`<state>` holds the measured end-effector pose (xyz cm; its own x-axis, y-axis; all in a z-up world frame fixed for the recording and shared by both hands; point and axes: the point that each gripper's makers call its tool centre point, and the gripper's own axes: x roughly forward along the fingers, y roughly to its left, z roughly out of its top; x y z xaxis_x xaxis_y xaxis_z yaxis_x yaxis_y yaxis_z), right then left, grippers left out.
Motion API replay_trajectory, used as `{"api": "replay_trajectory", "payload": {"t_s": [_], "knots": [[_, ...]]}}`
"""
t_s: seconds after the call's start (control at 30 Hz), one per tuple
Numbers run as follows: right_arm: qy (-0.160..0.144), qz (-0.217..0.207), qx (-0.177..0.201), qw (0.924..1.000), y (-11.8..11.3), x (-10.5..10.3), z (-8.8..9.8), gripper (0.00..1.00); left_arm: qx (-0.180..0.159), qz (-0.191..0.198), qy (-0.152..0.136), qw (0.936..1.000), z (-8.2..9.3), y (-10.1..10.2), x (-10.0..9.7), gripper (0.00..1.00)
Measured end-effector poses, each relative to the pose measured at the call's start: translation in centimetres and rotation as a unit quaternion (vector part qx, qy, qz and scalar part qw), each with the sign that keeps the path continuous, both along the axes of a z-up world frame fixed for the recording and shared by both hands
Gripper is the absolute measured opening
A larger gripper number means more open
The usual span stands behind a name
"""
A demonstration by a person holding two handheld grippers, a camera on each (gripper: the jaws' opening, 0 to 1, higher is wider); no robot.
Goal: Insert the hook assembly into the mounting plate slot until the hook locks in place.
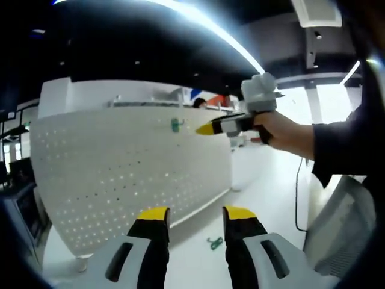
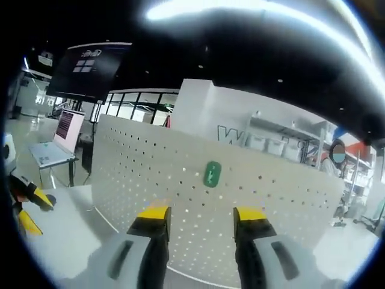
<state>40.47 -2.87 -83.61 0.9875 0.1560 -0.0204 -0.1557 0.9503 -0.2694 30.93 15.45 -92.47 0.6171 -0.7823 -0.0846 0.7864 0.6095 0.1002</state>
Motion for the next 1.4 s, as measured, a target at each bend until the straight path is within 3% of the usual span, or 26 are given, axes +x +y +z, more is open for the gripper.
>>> {"api": "replay_trajectory", "payload": {"t_s": [0.43, 0.87, 1.13, 1.4], "knots": [[0.052, 0.015, 0.008, 0.9985, -0.1, -4.0, -5.2, 0.40, 0.010, -0.008, 0.005, 0.9999, -0.5, -0.4, -0.2, 0.36], [0.099, 0.046, 0.006, 0.9940, 1.7, -6.7, -10.3, 0.40, 0.016, -0.010, 0.006, 0.9998, -0.8, -0.5, -0.1, 0.36], [0.108, 0.049, 0.011, 0.9929, 1.4, -7.7, -11.2, 0.40, 0.017, -0.006, 0.004, 0.9998, -0.8, -0.4, -0.1, 0.35], [0.133, 0.078, 0.001, 0.9881, 3.1, -8.0, -12.9, 0.40, 0.014, -0.002, 0.004, 0.9999, -0.7, -0.2, 0.0, 0.35]]}}
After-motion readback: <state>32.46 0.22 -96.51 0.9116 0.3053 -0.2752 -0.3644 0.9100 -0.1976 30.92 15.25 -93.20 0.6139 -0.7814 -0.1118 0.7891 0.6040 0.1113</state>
